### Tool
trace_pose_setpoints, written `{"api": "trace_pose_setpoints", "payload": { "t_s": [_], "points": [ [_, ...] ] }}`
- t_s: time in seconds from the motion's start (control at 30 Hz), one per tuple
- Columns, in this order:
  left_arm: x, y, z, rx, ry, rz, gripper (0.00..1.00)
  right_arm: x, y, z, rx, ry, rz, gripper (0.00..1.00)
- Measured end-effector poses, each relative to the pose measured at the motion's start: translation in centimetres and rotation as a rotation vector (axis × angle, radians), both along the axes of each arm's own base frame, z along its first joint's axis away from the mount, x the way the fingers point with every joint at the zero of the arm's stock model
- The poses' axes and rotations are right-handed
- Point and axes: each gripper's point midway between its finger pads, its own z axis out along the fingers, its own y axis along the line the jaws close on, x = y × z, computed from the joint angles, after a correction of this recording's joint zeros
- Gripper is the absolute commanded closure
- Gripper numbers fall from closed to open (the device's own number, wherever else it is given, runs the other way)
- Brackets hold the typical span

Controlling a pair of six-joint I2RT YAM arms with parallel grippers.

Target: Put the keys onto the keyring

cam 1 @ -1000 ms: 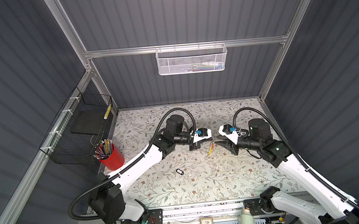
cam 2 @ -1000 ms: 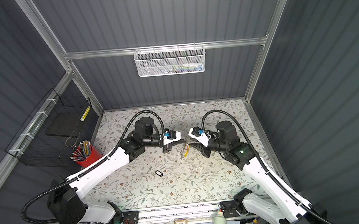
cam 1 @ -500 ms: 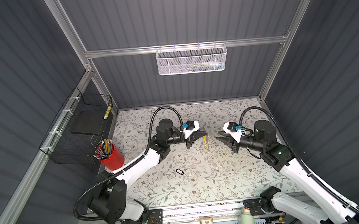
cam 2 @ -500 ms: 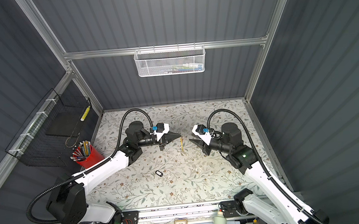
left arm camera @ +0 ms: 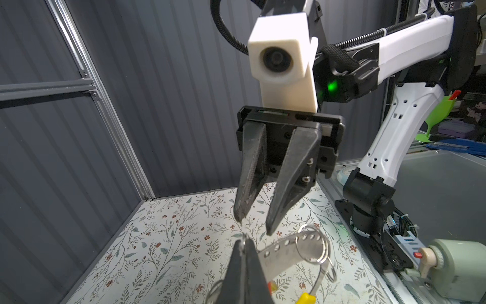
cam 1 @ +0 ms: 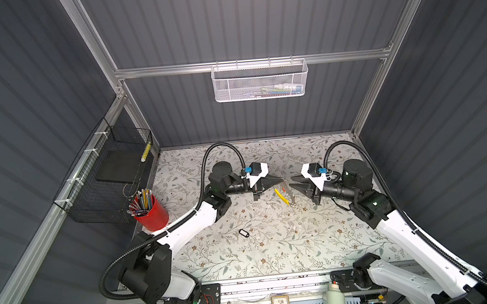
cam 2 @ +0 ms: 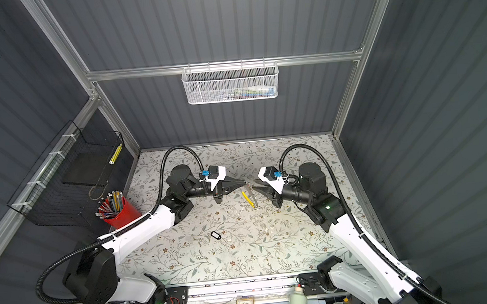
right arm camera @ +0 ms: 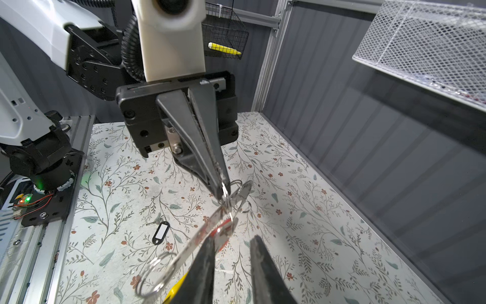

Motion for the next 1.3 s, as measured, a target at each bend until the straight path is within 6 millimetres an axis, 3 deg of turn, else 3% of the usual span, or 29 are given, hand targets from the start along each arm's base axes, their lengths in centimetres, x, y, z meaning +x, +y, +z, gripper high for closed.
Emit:
{"api": "trace_pose_setpoints", "payload": {
  "t_s": [0.47, 1.3],
  "points": [
    [-0.6, 0.0, -1.0, 0.035, 0.013, -0.034, 1.00, -1.0, 0.9, 1.7, 0.015, -0.036, 0.096, 0.77],
    [-0.9, -0.2, -1.6, 0.061, -0.003, -0.048, 1.00, -1.0, 1.4, -2.0, -0.040, 0.116, 0.136, 0.75]
  ]
}}
